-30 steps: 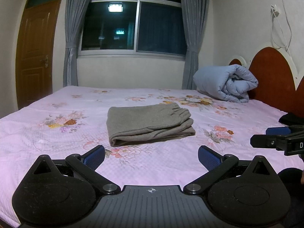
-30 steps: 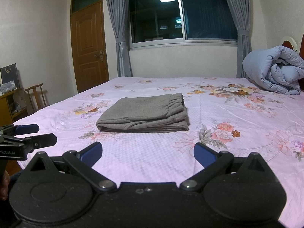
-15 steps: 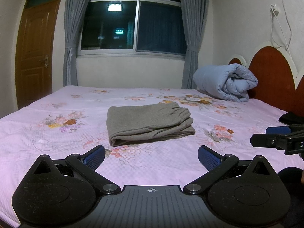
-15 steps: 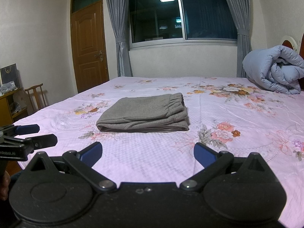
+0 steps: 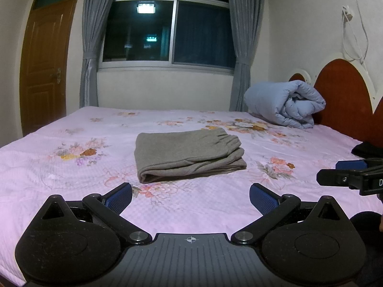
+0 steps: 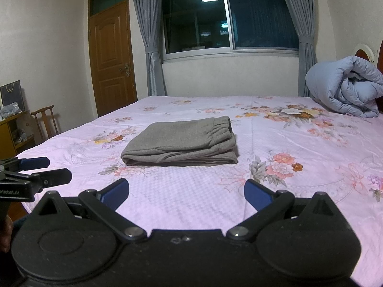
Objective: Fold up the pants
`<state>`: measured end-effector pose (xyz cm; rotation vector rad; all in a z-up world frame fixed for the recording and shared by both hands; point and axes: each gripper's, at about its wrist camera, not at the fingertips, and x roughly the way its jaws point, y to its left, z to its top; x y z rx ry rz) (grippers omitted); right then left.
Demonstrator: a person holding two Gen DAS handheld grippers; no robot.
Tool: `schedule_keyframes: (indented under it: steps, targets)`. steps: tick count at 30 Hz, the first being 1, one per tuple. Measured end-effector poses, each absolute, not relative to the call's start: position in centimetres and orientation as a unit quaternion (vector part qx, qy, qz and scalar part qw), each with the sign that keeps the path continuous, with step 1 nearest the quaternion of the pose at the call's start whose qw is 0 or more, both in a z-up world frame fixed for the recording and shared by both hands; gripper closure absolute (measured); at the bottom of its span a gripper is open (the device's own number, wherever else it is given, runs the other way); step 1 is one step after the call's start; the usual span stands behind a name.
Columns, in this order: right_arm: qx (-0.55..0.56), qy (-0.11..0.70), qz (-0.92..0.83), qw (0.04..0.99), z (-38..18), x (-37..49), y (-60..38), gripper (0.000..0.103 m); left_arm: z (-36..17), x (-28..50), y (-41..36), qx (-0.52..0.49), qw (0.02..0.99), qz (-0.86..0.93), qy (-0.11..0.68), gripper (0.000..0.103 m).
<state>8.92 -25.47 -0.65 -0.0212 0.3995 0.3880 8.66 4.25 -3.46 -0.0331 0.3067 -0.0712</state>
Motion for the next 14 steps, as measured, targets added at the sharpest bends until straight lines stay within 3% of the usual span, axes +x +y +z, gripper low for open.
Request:
schedule_keyframes:
  steps: [14]
  targets:
    - [-0.01,0.197,0.192,0.961,-0.65,8.93,-25.5,0.006,-3.75,8.72,4.76,-0.02,0.988,-0.045,0.148,0.0]
